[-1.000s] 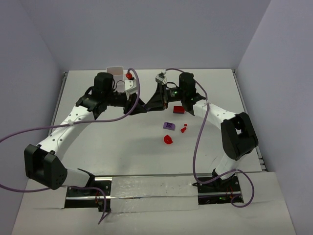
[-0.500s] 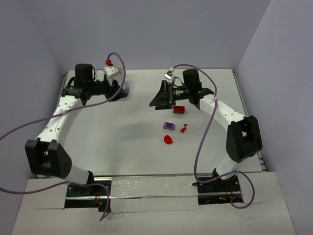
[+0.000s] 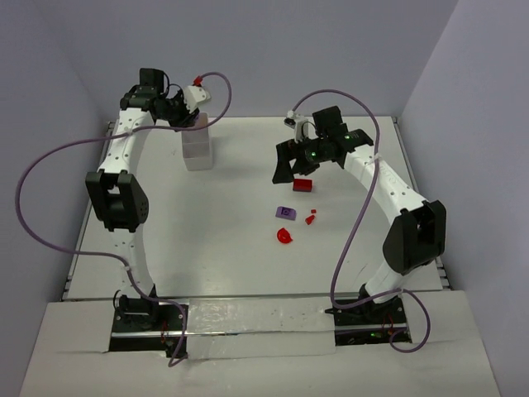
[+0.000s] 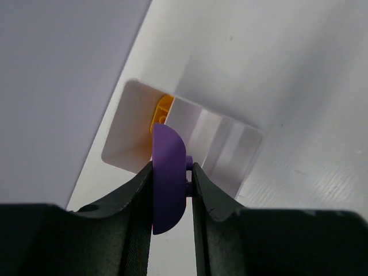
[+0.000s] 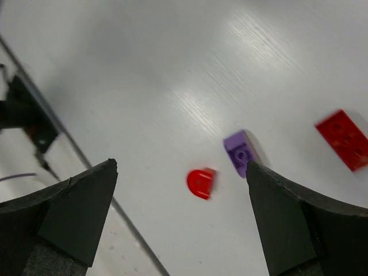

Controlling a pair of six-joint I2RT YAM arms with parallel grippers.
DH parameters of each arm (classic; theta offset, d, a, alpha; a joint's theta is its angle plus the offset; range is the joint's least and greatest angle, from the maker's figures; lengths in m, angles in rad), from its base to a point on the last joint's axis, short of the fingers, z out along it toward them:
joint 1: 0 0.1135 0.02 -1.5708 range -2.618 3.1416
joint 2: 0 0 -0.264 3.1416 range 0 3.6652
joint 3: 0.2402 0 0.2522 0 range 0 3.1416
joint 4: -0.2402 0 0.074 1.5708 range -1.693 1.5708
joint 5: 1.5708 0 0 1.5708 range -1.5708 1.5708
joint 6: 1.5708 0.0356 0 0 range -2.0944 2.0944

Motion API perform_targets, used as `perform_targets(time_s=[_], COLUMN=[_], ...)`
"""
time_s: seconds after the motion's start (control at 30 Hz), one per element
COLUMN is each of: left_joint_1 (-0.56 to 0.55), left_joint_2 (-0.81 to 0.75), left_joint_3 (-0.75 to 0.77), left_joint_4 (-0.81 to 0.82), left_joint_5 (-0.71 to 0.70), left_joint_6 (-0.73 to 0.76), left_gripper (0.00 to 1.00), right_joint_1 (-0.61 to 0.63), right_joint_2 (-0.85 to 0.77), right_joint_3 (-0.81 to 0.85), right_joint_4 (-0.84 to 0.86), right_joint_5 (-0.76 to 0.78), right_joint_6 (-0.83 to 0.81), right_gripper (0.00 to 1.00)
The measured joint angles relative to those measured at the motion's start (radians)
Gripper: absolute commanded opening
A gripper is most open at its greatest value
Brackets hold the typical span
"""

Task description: Sort the legos into containers by color

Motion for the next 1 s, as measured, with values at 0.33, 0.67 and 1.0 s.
perform_targets(time_s=[0.33, 0.67, 1.0], left_joint_1=[0.005, 0.005, 0.002], left_joint_2=[0.103, 0.126, 0.169], left_joint_3=[0.005, 0.000, 0.000], left_joint_4=[-0.046, 0.007, 0.035], left_joint_5=[-0.062, -0.067, -0.077], left_joint_6=[0.133, 0.152, 0.159], left_gripper=[0.02, 0.10, 0.31], right_joint_1=[0.006, 0.055, 0.083], right_joint_2=[-0.023, -0.032, -0.032], right_joint_3=[-0.124, -0.218, -0.259], right_joint_4=[-0.033, 0.016, 0.052], right_joint_5=[0.223, 0.358, 0.430], right_joint_6=[-0.149, -0.198, -0.239], right_gripper=[1.00, 1.00, 0.96])
